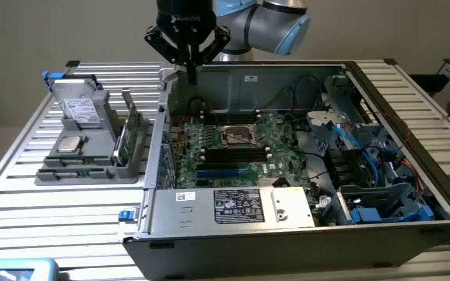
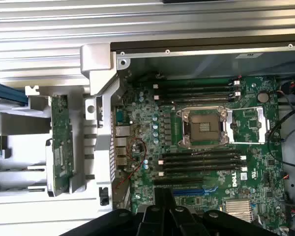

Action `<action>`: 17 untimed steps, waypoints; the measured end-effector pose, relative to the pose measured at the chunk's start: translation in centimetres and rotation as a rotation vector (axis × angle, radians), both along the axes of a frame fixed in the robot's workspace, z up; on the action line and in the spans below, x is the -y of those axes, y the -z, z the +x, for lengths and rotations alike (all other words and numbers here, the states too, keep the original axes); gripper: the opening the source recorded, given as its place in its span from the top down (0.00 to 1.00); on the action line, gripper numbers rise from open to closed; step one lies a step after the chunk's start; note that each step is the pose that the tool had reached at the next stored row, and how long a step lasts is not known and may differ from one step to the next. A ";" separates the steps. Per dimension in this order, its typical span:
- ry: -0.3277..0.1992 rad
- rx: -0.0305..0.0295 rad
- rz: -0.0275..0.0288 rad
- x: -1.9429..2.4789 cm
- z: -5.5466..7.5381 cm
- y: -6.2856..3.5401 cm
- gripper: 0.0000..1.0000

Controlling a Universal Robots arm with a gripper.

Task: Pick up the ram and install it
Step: 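Reach for the ram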

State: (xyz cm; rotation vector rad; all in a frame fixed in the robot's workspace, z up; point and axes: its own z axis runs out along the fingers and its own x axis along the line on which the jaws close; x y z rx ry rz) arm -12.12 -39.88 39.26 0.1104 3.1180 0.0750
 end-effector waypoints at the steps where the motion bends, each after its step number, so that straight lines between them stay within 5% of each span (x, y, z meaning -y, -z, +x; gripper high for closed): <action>1: 0.000 0.0000 0.0000 0.00 0.0 0.00 0.89; 11: 0.000 0.0000 0.0000 0.00 0.0 0.00 0.89; 17: -0.001 0.0003 0.0000 0.00 -1.8 0.00 0.89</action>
